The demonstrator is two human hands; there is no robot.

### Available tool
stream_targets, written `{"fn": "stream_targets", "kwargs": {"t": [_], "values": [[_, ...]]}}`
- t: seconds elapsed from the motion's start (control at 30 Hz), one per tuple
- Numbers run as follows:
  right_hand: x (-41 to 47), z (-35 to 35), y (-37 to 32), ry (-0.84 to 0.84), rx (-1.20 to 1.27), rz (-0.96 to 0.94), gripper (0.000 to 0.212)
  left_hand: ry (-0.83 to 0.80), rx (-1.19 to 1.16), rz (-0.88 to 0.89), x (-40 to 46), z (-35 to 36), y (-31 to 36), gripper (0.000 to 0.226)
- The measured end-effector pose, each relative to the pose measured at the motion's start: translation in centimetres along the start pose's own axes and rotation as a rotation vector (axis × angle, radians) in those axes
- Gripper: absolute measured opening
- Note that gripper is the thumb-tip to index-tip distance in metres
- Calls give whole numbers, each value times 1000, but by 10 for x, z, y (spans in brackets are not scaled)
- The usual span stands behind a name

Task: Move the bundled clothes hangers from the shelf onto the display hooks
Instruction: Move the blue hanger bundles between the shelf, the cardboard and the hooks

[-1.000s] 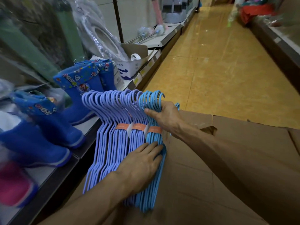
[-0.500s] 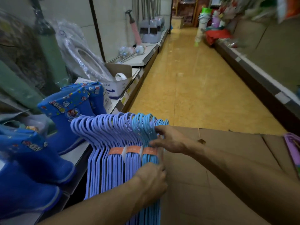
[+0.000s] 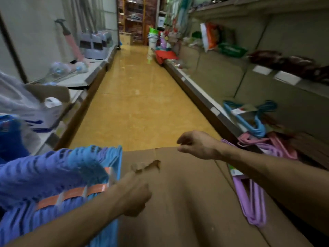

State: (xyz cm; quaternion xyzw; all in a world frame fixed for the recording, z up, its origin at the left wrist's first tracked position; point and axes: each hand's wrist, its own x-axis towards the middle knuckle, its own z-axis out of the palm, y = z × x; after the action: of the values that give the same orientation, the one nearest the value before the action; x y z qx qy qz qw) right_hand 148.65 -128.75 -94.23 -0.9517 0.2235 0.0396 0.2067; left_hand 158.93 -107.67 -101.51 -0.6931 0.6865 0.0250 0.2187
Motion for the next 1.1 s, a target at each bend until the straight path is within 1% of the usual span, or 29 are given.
{"fn": "stream_targets", "kwargs": {"t": [0.03,0.07,0.1,0.17,0.3,0.37,0.5,0.67,0.73,0.8,0.9,0.97,1.03,1.1], "values": [[-2,-2,10,17,13,-6,39,29,-1,7,5,-2,-3,29],[-3,-4,19,34,26,-13,38,47,-63,-27,9,-13,1,31],[-3,-7,28,57,41,-17,37,115,-97,-18,12,-24,1,32],[-6,-14,47,120,78,-14,34,205,-242,3,25,-41,10,31],[-11,-29,88,170,149,-3,32,292,-362,-18,62,-62,20,29],[-15,-40,113,190,163,12,31,306,-422,-41,89,-74,29,28],[-24,-66,170,269,225,66,29,377,-634,-57,143,-103,49,23],[-34,-99,252,405,290,219,22,478,-942,-91,211,-136,71,17],[-30,-110,291,489,336,328,19,482,-1086,-126,235,-146,74,17],[-22,-114,329,538,387,459,22,498,-1180,-150,257,-156,74,17],[-3,-111,372,535,427,574,41,532,-1313,-211,285,-170,74,17],[11,-110,388,542,451,627,47,544,-1393,-260,302,-177,75,17],[24,-109,399,550,464,664,46,553,-1449,-286,318,-182,75,18],[36,-108,405,528,489,677,40,548,-1490,-295,331,-186,75,19]]}}
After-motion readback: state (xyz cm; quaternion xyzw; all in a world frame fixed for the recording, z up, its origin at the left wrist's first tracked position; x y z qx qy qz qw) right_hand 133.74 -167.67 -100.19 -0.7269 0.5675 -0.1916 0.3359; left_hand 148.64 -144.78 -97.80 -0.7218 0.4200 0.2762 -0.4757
